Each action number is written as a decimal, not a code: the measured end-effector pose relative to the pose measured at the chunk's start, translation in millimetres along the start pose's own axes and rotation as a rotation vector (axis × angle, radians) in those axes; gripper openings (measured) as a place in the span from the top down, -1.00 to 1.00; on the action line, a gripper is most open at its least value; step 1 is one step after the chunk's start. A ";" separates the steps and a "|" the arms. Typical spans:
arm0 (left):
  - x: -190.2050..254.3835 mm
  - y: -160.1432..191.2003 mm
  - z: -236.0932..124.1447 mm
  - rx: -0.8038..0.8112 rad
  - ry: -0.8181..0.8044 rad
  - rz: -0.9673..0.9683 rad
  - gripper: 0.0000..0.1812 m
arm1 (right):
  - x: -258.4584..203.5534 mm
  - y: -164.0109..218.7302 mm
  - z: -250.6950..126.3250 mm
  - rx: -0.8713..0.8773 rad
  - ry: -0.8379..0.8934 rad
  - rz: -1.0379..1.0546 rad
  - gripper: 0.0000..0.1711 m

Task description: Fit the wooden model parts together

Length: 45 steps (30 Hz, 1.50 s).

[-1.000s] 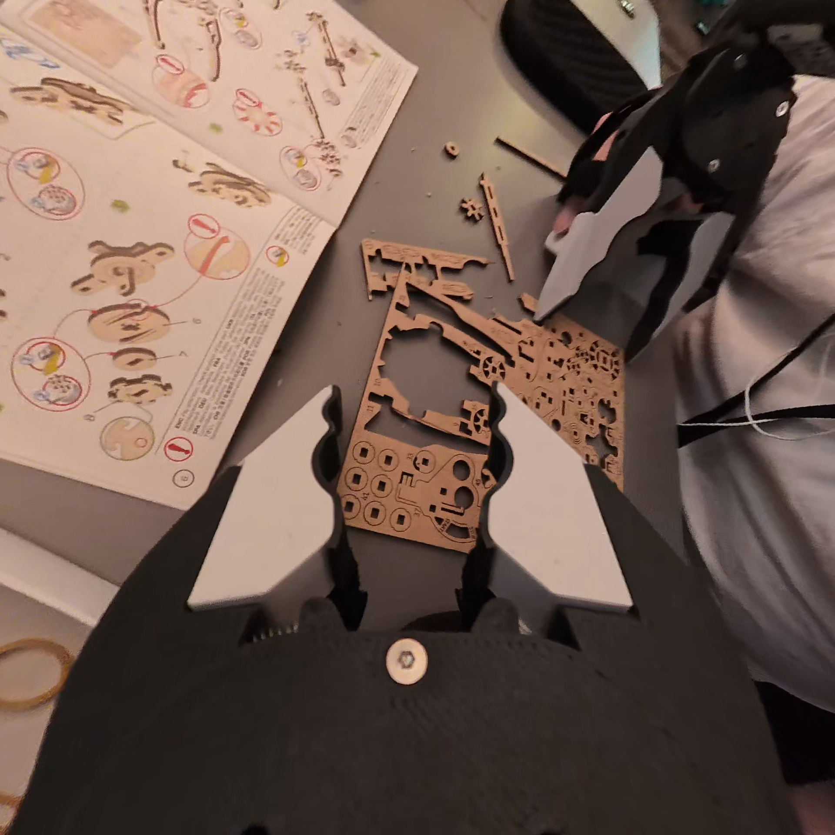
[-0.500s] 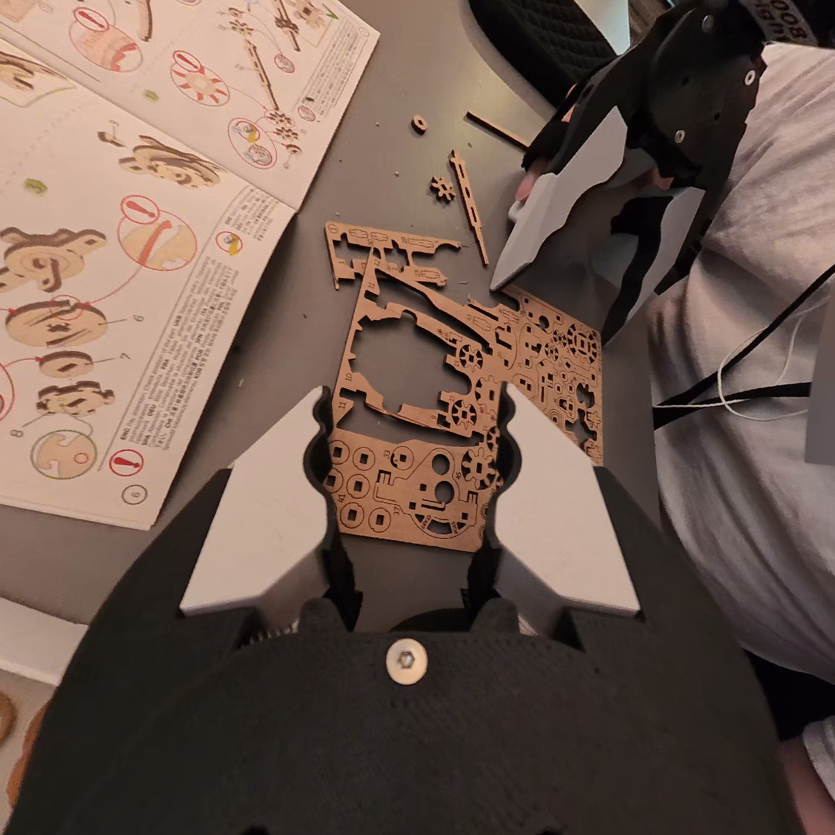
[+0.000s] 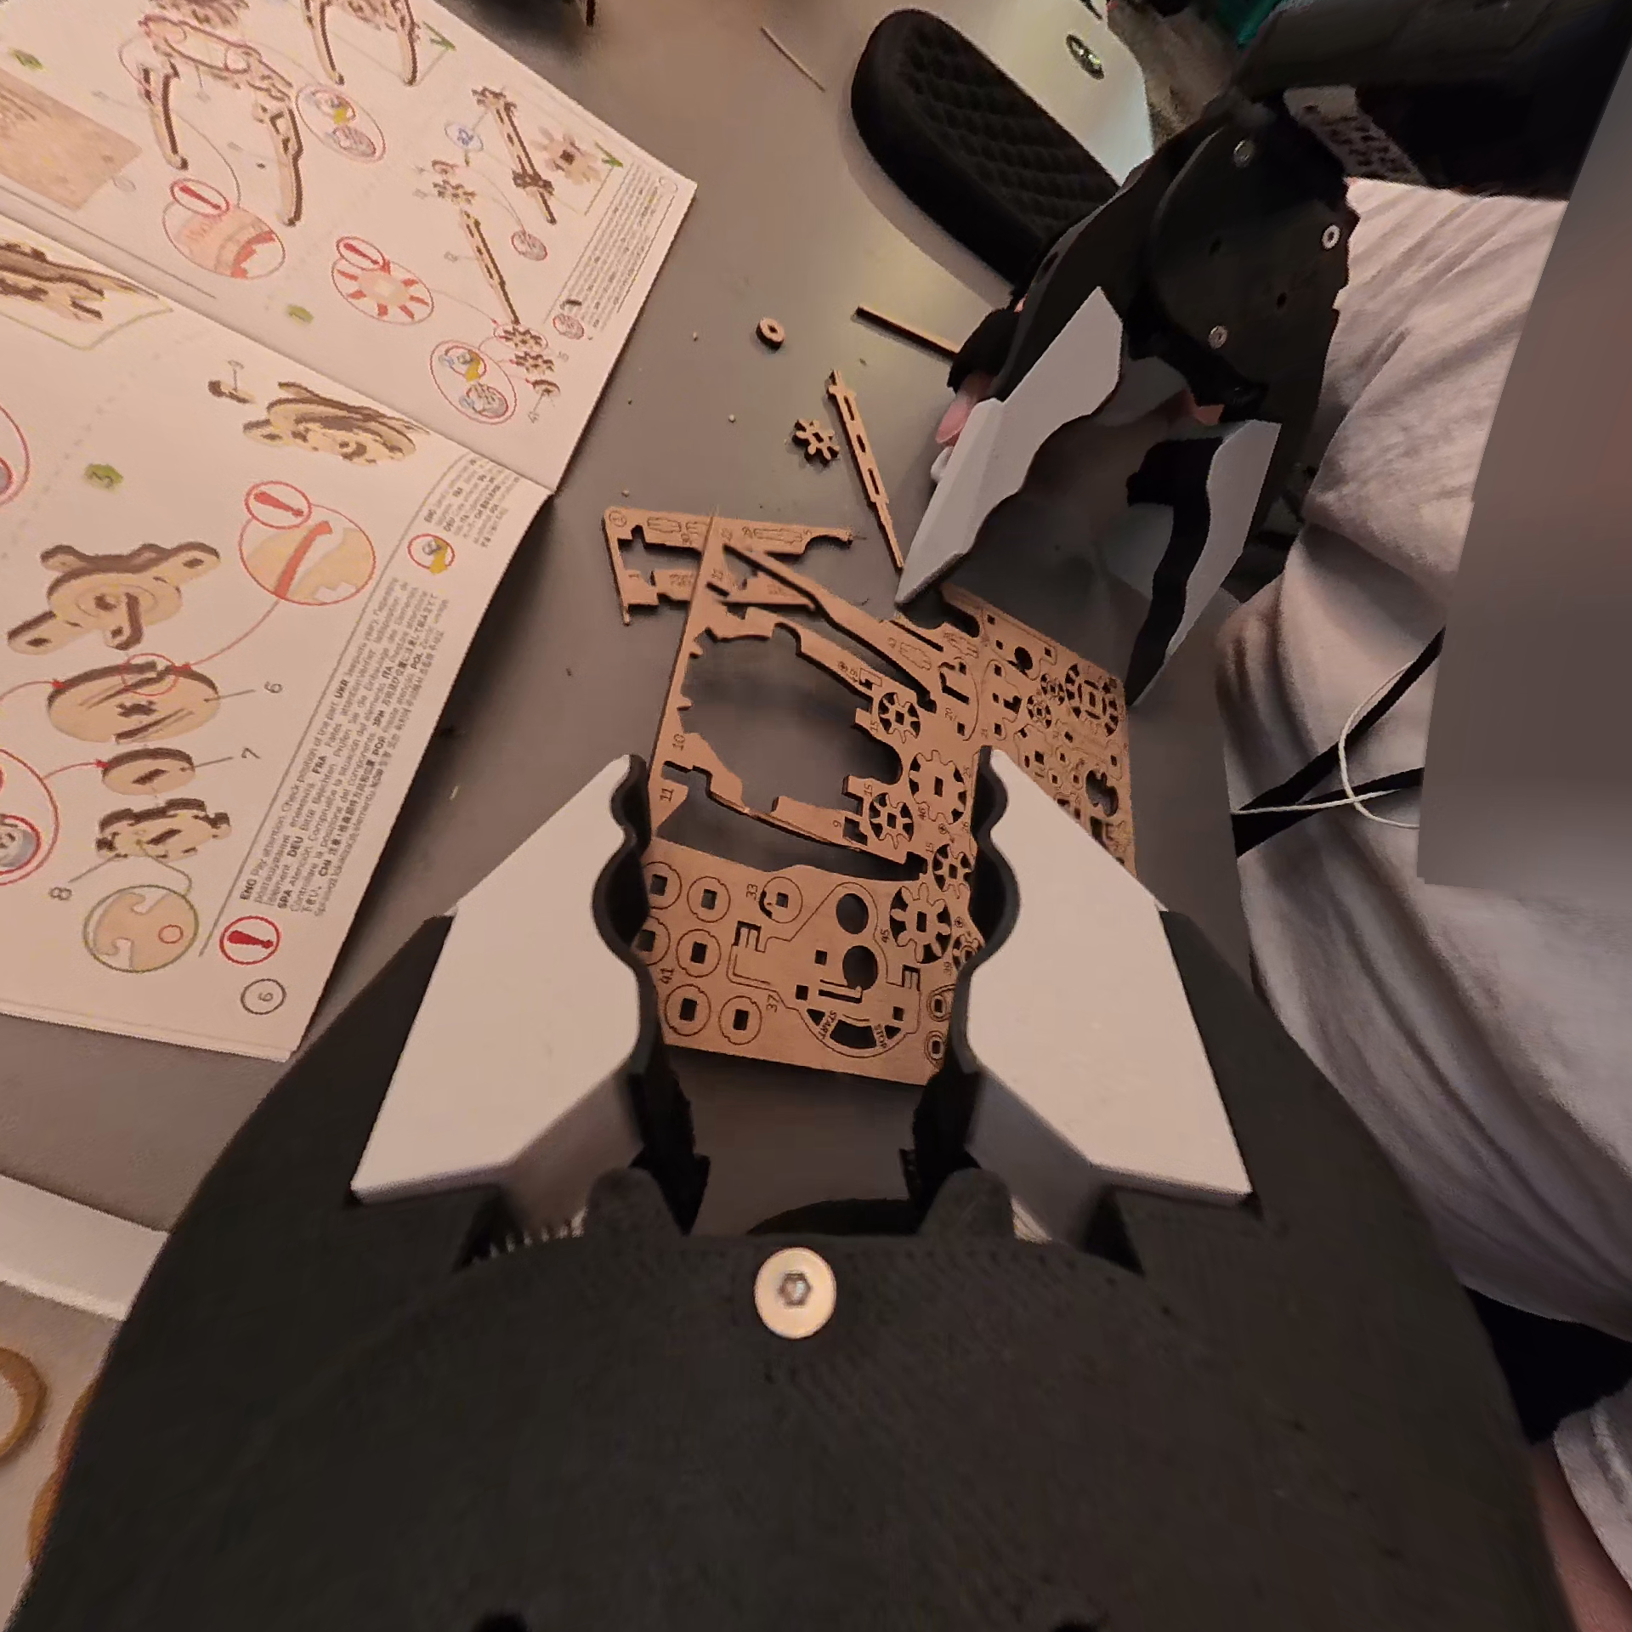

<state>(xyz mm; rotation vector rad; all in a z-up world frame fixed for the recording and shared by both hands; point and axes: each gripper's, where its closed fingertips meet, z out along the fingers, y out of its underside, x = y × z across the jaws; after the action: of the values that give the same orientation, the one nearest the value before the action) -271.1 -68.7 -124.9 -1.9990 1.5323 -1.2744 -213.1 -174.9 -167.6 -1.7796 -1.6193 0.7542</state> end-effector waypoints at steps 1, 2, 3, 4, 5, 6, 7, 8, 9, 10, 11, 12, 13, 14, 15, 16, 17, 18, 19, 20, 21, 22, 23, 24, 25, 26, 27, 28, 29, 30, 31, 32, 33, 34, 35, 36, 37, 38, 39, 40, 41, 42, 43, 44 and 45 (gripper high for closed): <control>1.0 -1.4 -0.6 0.007 0.003 0.002 0.21 | 0.0 0.0 0.0 0.000 0.000 -0.001 -0.25; 1.7 -2.3 -1.3 0.012 0.006 0.003 0.21 | 0.0 0.0 0.0 0.000 -0.001 -0.001 -0.25; 2.2 -3.3 -1.9 0.018 0.009 0.004 0.21 | -0.3 -0.2 -0.3 0.001 -0.003 -0.003 -0.23; 2.6 -4.1 -2.4 0.024 0.012 0.003 0.22 | -0.2 -0.1 -0.3 0.001 -0.003 -0.004 -0.23; 2.7 -4.4 -2.7 0.026 0.015 0.000 0.22 | -0.2 -0.1 -0.3 0.001 -0.003 -0.005 -0.23; 2.8 -4.6 -2.8 0.027 0.016 -0.001 0.22 | -0.1 -0.1 -0.3 0.002 -0.002 -0.005 -0.23; 3.0 -4.7 -2.7 0.028 0.015 0.000 0.22 | 0.1 -0.1 -0.4 0.002 -0.002 -0.005 -0.23; 3.3 -5.1 -2.9 0.028 0.014 0.005 0.22 | 0.3 0.0 -0.5 0.002 -0.001 -0.006 -0.23; 3.7 -5.5 -3.2 0.030 0.013 0.009 0.22 | 0.4 0.0 -0.4 0.002 -0.001 -0.006 -0.23; 4.3 -6.0 -3.7 0.032 0.013 0.013 0.22 | 0.5 -0.1 -0.4 0.002 0.000 -0.007 -0.23; 4.6 -6.5 -4.1 0.035 0.012 0.015 0.22 | 0.7 -0.1 -0.6 0.002 0.001 -0.008 -0.23; 4.7 -6.8 -4.4 0.036 0.013 0.016 0.22 | 0.8 -0.1 -0.6 0.002 0.002 -0.009 -0.23; 4.6 -6.5 -4.3 0.035 0.014 0.014 0.22 | 0.9 -0.1 -0.6 0.003 0.002 -0.009 -0.23; 4.0 -5.8 -3.9 0.033 0.014 0.010 0.22 | 1.1 -0.2 -0.6 0.003 0.003 -0.011 -0.23; 3.4 -5.0 -3.4 0.031 0.017 0.005 0.22 | 1.2 -0.3 -0.6 0.003 0.003 -0.012 -0.23; 2.7 -4.4 -2.7 0.030 0.021 0.000 0.21 | 1.2 -0.1 -0.7 0.003 0.003 -0.013 -0.23; 2.0 -4.0 -2.3 0.031 0.025 -0.006 0.22 | 1.4 -0.1 -0.7 0.003 0.003 -0.013 -0.22; 1.6 -4.1 -2.1 0.034 0.030 -0.012 0.21 | 1.6 -0.1 -0.7 0.004 0.004 -0.014 -0.22; 1.5 -4.2 -2.1 0.038 0.036 -0.018 0.21 | 1.7 0.0 -0.8 0.004 0.004 -0.014 -0.22; 1.4 -4.5 -2.3 0.042 0.042 -0.024 0.21 | 1.8 -0.1 -0.8 0.004 0.005 -0.015 -0.22; 1.3 -4.8 -2.4 0.046 0.046 -0.030 0.22 | 2.0 -0.1 -0.9 0.004 0.006 -0.016 -0.22; 1.1 -4.8 -2.4 0.047 0.050 -0.034 0.22 | 2.1 -0.1 -0.9 0.005 0.007 -0.017 -0.22; 0.8 -4.5 -2.2 0.047 0.052 -0.036 0.21 | 2.3 0.0 -0.9 0.004 0.006 -0.016 -0.22; 0.3 -4.1 -2.0 0.047 0.054 -0.037 0.21 | 2.5 0.1 -0.8 0.004 0.005 -0.015 -0.22; -0.3 -3.8 -1.9 0.048 0.056 -0.041 0.22 | 2.5 0.1 -0.8 0.004 0.005 -0.015 -0.22; -0.8 -3.9 -2.0 0.051 0.060 -0.047 0.22 | 2.7 0.2 -0.9 0.004 0.005 -0.015 -0.22; -1.2 -4.6 -2.4 0.057 0.065 -0.055 0.23 | 3.0 0.2 -0.8 0.004 0.006 -0.014 -0.22; -1.3 -5.3 -2.9 0.063 0.072 -0.064 0.23 | 3.3 0.2 -0.9 0.004 0.007 -0.015 -0.22; -1.7 -5.4 -3.4 0.066 0.076 -0.071 0.23 | 3.4 0.2 -1.0 0.005 0.008 -0.017 -0.22; -2.8 -4.8 -3.8 0.065 0.074 -0.077 0.24 | 3.5 0.0 -1.0 0.005 0.009 -0.018 -0.22; -4.0 -4.4 -3.9 0.065 0.071 -0.080 0.23 | 4.0 0.0 -1.0 0.006 0.011 -0.019 -0.22; -4.6 -3.9 -3.8 0.064 0.073 -0.085 0.22 | 4.2 0.0 -1.0 0.006 0.011 -0.018 -0.22; -4.8 -3.4 -3.7 0.062 0.078 -0.092 0.22 | 4.3 0.1 -1.0 0.006 0.011 -0.018 -0.22; -5.4 -2.9 -3.5 0.061 0.082 -0.100 0.21 | 4.5 0.0 -1.1 0.006 0.012 -0.019 -0.22; -6.0 -3.2 -3.6 0.064 0.084 -0.106 0.21 | 4.8 -0.2 -1.0 0.007 0.013 -0.021 -0.22; -6.6 -3.9 -4.3 0.069 0.084 -0.109 0.21 | 4.9 -0.3 -1.1 0.008 0.014 -0.023 -0.22; -7.7 -4.9 -5.3 0.077 0.080 -0.112 0.21 | 5.1 -0.5 -1.1 0.009 0.016 -0.026 -0.22; -8.9 -6.0 -6.5 0.086 0.075 -0.113 0.20 | 5.3 -1.1 -1.2 0.012 0.019 -0.033 -0.22; -9.7 -6.6 -7.7 0.093 0.074 -0.115 0.20 | 5.4 -1.5 -1.4 0.014 0.023 -0.040 -0.22; -9.8 -6.6 -8.4 0.095 0.078 -0.121 0.20 | 5.5 -1.8 -1.4 0.016 0.025 -0.044 -0.22; -9.4 -5.6 -8.1 0.091 0.087 -0.130 0.19 | 5.6 -2.0 -1.4 0.017 0.027 -0.047 -0.22; -8.5 -4.0 -7.0 0.082 0.098 -0.139 0.18 | 5.7 -2.1 -1.5 0.018 0.028 -0.048 -0.22; -7.6 -2.6 -5.8 0.072 0.107 -0.144 0.19 | 5.7 -2.3 -1.6 0.019 0.030 -0.051 -0.22; -6.3 -1.1 -4.6 0.061 0.115 -0.144 0.20 | 5.8 -2.5 -1.7 0.020 0.032 -0.054 -0.22; -4.0 0.4 -3.7 0.051 0.127 -0.143 0.23 | 5.9 -2.8 -1.7 0.022 0.033 -0.057 -0.22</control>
<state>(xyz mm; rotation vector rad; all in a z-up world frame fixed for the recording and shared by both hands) -274.4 -64.3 -125.0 -2.0621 1.4175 -1.5070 -213.1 -169.0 -164.5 -1.7146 -1.6269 0.7101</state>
